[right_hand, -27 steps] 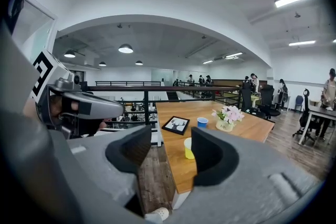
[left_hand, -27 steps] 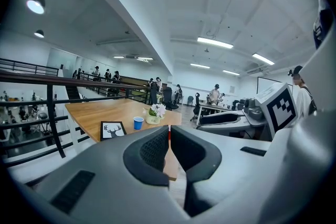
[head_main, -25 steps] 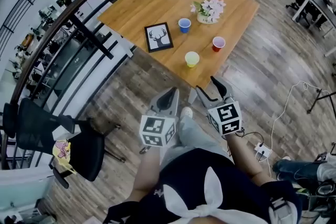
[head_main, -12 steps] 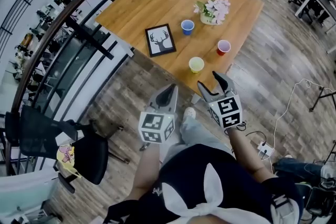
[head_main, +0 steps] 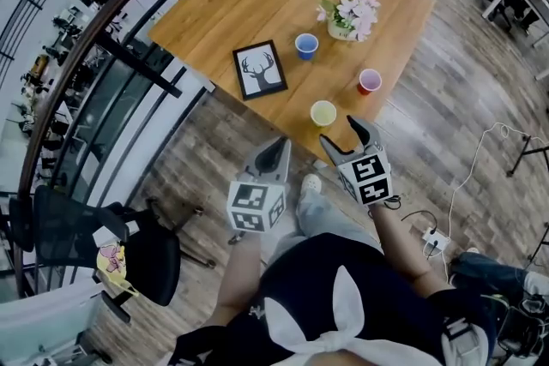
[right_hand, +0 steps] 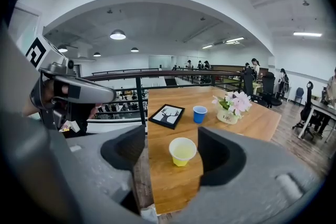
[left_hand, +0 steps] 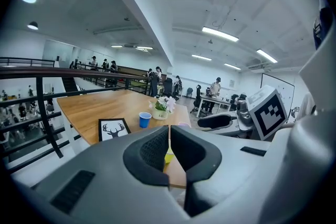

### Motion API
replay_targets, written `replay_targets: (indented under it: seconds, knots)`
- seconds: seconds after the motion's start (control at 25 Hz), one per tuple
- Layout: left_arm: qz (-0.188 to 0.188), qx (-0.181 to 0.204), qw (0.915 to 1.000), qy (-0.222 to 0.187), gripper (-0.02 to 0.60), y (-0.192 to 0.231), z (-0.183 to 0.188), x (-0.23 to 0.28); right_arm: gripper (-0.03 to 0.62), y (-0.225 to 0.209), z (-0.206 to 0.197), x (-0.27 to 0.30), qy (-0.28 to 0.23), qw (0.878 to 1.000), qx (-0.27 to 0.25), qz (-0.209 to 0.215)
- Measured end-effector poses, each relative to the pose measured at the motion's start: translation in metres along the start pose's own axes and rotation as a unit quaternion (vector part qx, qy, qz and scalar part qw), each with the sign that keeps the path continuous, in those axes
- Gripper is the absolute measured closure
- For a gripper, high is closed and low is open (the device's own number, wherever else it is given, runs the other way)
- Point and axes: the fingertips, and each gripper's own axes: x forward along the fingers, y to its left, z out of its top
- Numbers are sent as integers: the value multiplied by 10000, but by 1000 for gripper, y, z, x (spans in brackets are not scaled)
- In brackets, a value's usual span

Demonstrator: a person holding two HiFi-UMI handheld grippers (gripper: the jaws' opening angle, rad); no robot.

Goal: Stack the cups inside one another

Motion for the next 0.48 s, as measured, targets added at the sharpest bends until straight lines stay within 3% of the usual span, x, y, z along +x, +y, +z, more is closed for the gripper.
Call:
replay_targets:
  seconds: [0.48]
  knots:
    - [-78,-122,9991,389,555,30,-16,46,264,-14,-29,56,637,9978,37,166]
